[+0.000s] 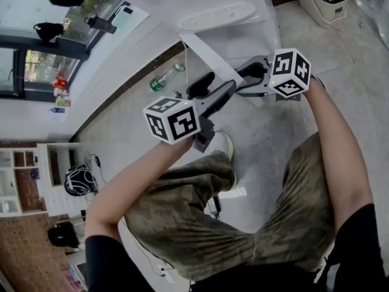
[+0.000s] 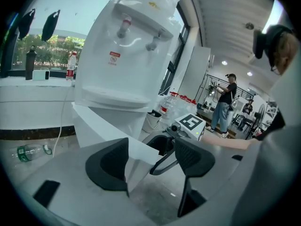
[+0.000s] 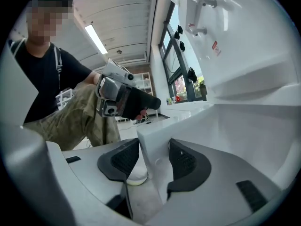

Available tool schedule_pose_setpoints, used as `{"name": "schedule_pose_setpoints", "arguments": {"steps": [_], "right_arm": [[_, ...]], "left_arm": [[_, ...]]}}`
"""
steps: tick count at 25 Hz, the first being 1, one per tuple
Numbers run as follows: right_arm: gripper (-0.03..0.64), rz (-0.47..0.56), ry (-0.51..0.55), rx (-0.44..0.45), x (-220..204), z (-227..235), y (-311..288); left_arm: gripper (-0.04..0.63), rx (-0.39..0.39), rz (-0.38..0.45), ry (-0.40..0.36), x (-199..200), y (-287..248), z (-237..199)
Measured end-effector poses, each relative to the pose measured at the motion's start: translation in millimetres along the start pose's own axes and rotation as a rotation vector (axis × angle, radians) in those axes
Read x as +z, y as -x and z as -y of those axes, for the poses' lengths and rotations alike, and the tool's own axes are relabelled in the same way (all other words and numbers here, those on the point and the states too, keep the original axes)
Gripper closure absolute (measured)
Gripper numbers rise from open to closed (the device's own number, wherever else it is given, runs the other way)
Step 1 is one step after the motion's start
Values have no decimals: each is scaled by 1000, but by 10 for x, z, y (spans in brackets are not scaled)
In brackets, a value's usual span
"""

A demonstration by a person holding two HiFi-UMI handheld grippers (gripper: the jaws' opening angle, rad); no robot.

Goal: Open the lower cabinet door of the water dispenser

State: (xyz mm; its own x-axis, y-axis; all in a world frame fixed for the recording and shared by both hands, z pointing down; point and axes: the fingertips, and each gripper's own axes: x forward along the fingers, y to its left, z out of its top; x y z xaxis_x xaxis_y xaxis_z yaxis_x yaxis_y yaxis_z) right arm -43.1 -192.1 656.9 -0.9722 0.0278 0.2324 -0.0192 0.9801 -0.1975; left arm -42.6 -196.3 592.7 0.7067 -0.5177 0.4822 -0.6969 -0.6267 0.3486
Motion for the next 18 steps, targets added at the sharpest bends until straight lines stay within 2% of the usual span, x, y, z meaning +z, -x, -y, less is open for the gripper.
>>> {"name": "schedule_pose_setpoints", "arguments": {"steps": [3,8,13,18], "right_arm": [[423,-2,6,30,-1,-59,-91],[428,-4,11,65,2,-116,-214],[442,-19,34,103,8,-205,-405],[449,-11,51,132,36,-268,-559]], "left_arm": [[310,1,-19,-9,-63,50,9],[310,13,-38,19,-159,128,4],[310,78,-41,67,-279,253,-166],[310,86,-86,89,-417,383,-213]]}}
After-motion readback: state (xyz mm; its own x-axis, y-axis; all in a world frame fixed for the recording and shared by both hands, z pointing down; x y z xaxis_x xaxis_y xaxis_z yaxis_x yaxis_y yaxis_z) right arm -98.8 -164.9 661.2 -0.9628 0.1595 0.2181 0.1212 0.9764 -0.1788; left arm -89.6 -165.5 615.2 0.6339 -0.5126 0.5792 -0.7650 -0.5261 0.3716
